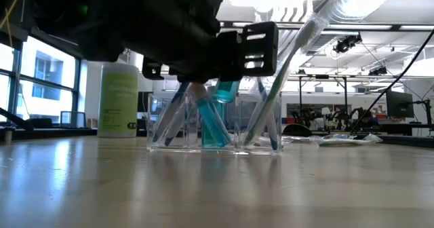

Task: Pick & Place toothbrushing station
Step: Put the mouthwash into the transparent organizer

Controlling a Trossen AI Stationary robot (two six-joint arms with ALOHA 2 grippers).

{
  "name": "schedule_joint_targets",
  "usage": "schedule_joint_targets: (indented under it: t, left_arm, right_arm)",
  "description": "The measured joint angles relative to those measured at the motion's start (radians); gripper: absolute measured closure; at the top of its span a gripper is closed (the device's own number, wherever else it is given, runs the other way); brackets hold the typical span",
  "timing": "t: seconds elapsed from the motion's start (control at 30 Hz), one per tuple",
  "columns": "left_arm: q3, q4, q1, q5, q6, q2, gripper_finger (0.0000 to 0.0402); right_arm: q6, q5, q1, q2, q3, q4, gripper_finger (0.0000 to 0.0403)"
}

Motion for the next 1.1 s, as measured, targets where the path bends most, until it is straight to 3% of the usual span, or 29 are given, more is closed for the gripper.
schedule_joint_targets:
  t: [0.43,0.87,1.1]
  left_arm:
    - [0.0,-0.027,-0.018,0.038,-0.014,0.0,0.0215]
    - [0.0,-0.027,-0.016,0.041,-0.002,0.0,0.021]
    - [0.0,-0.026,0.015,0.103,-0.003,0.0,0.0209]
  right_arm:
    - [0.0,-0.001,0.022,0.0,0.0,0.0,0.0252]
    - [-0.001,-0.001,0.022,0.0,0.0,0.0,0.0252]
    - [-0.001,-0.002,0.022,0.0,0.002,0.0,0.0252]
